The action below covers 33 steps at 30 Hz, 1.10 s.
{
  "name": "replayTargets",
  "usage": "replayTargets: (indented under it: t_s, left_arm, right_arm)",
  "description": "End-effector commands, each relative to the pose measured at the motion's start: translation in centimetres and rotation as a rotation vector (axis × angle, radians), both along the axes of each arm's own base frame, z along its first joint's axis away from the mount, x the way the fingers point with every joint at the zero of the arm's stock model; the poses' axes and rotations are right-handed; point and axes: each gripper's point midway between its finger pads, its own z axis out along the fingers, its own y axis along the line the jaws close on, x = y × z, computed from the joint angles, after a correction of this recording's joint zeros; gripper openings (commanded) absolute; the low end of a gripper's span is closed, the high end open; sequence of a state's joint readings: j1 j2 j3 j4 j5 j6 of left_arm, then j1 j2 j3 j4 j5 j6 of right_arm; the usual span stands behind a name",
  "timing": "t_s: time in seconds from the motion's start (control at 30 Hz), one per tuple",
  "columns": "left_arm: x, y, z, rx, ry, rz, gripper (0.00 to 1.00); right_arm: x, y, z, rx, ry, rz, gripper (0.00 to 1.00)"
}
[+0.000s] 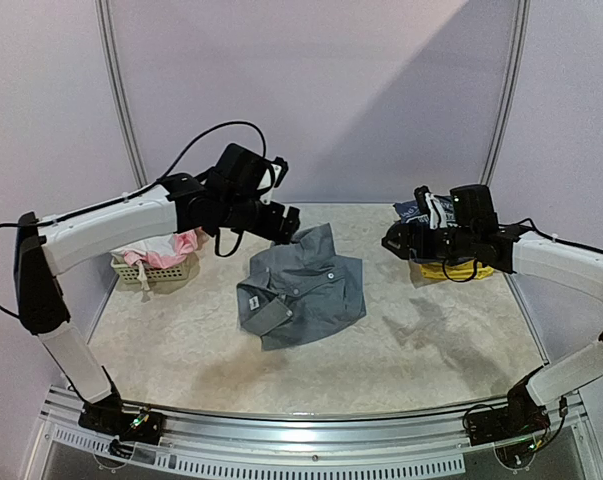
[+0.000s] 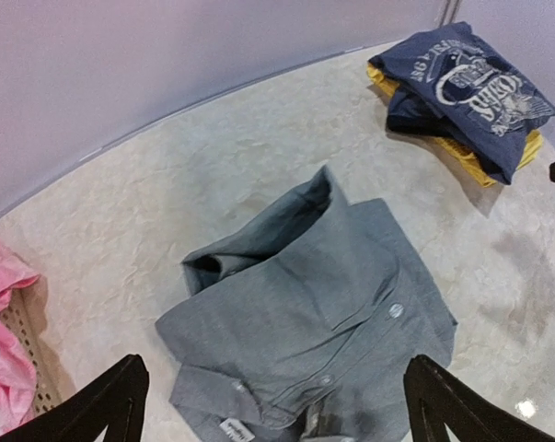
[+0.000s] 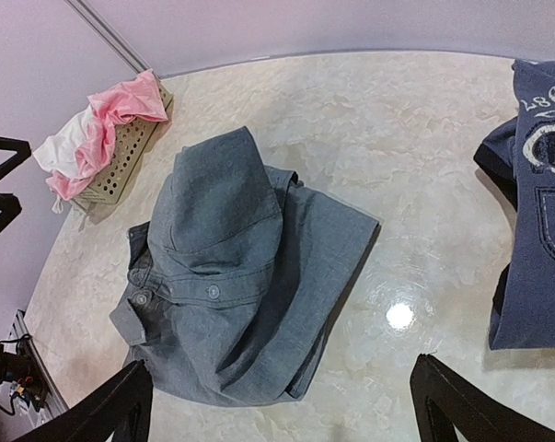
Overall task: Fold and stack the mixed laundry pile
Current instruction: Place the crumpled shirt at the center of the board, then pick up the crumpled shirt from the center of the board.
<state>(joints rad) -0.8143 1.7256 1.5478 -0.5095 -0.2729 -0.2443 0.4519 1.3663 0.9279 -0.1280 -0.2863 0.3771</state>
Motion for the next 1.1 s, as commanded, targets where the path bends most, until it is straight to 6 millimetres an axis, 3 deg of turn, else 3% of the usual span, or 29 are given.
replayTargets:
  t_s: [0.0, 0.2, 0.33, 0.5, 0.7, 0.9, 0.97, 1.07]
  left_arm:
    - [0.3, 7.0, -5.9, 0.104, 0.149, 0.109, 0.97]
    - [1.4, 11.0, -12.1, 0.097, 0.306, 0.141, 0.90]
    - [3.1, 11.4, -15.1, 0.042, 0.360, 0.142, 0.84]
    - [4.8, 9.7, -16.6, -0.008, 0.379, 0.072, 0.82]
    - [6.9, 10.0, -18.9, -0.048, 0.417, 0.071, 0.78]
    - [8.6, 9.8, -20.3, -0.214, 0.474, 0.021, 0.73]
    - [8.9, 9.5, -20.6, -0.239, 0.484, 0.003, 0.72]
    - [9.1, 9.1, -21.3, -0.251, 0.502, -0.013, 0.69]
  right_arm:
    - [0.3, 1.0, -0.1, 0.009, 0.006, 0.034, 0.99]
    - [1.5, 2.4, -0.2, 0.015, 0.031, 0.068, 0.99]
    - [1.7, 3.0, -0.6, 0.011, 0.041, 0.079, 0.99]
    - [2.3, 3.4, -0.7, 0.002, 0.058, 0.086, 0.99]
    - [4.4, 4.5, -1.8, -0.044, 0.123, 0.100, 0.99]
    - [7.3, 6.7, -2.9, -0.048, 0.182, 0.127, 0.99]
    - [8.5, 7.9, -2.1, -0.028, 0.177, 0.144, 0.99]
    - [9.6, 10.0, -3.0, -0.017, 0.214, 0.180, 0.99]
